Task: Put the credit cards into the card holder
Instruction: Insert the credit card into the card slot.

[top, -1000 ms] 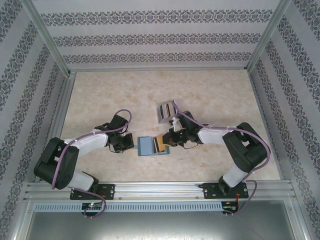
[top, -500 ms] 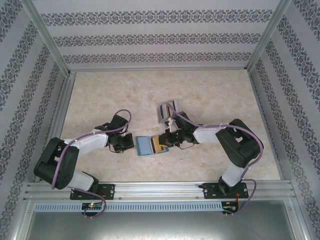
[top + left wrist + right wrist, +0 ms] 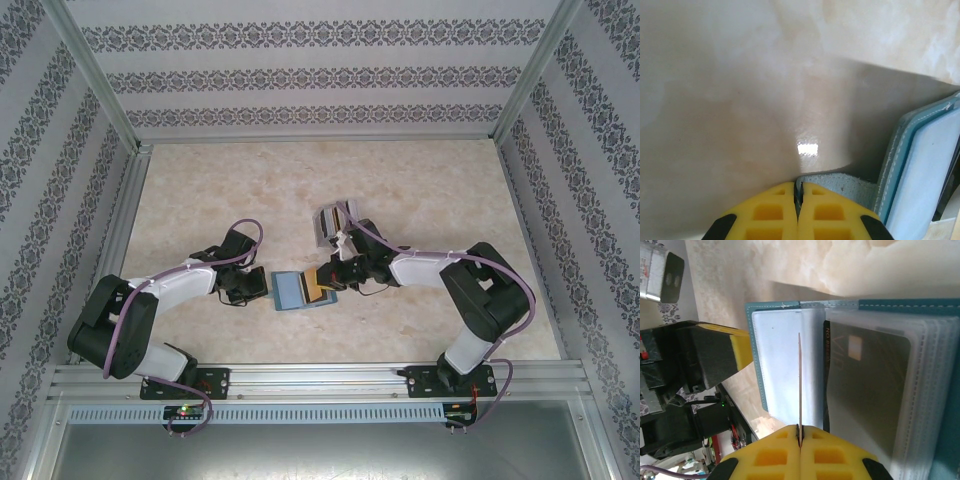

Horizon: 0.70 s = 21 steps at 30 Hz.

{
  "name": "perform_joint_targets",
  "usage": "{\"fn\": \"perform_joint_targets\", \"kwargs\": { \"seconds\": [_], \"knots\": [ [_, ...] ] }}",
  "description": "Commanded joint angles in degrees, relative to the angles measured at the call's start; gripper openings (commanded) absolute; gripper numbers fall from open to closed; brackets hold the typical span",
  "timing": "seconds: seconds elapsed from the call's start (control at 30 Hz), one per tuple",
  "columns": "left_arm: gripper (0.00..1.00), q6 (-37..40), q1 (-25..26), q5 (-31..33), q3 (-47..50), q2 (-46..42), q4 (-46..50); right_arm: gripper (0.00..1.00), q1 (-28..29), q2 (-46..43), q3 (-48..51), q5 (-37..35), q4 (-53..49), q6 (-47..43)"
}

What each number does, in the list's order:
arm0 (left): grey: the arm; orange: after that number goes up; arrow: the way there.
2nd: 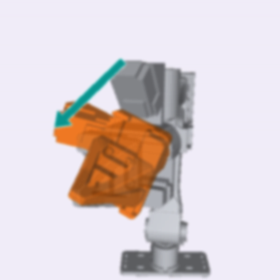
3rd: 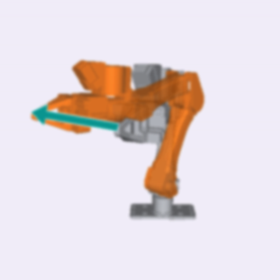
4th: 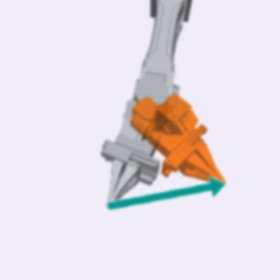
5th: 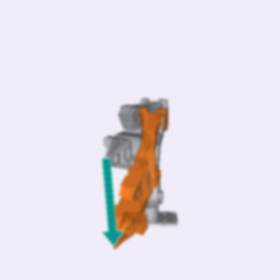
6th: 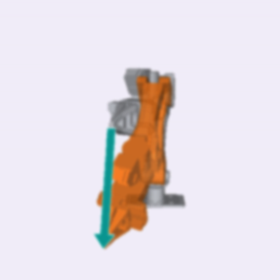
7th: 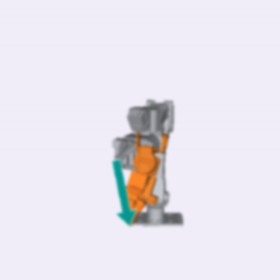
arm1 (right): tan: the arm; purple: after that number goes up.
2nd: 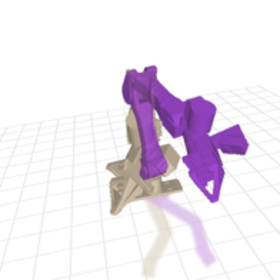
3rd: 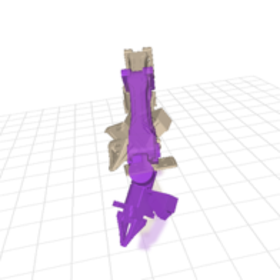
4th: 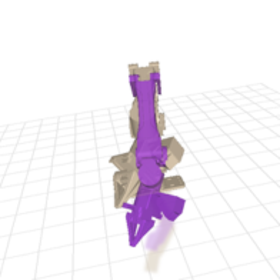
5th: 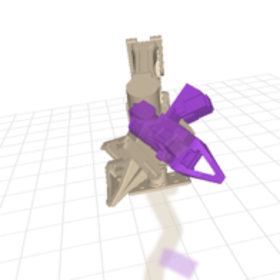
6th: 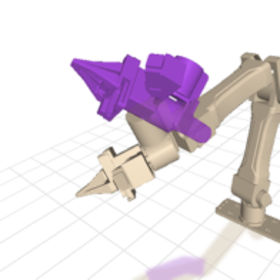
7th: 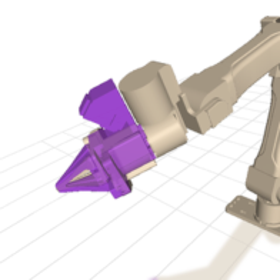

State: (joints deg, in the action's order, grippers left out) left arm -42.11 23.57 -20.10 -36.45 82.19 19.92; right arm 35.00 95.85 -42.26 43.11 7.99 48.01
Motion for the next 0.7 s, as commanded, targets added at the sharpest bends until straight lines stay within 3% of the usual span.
{"fn": "perform_joint_targets", "kwargs": {
  "seconds": [0.0, 0.3, 0.67],
  "knots": [
    [0.0, -0.2, 0.5, 2.5, 0.5, 0.5, 4.7, 0.04, -0.3, -0.8, -0.3, 0.7, -0.6, -0.8],
    [0.0, -0.2, 0.5, 2.2, 0.2, 0.7, 4.5, 0.04, 0.1, 5.8, -2.1, 0.9, 1.7, -0.6],
    [0.0, -0.2, 0.5, 2.1, 0.4, 1.2, 4.2, 0.04, 1.1, 7.7, -3.0, 1.0, 1.9, -0.4]
  ]
}}
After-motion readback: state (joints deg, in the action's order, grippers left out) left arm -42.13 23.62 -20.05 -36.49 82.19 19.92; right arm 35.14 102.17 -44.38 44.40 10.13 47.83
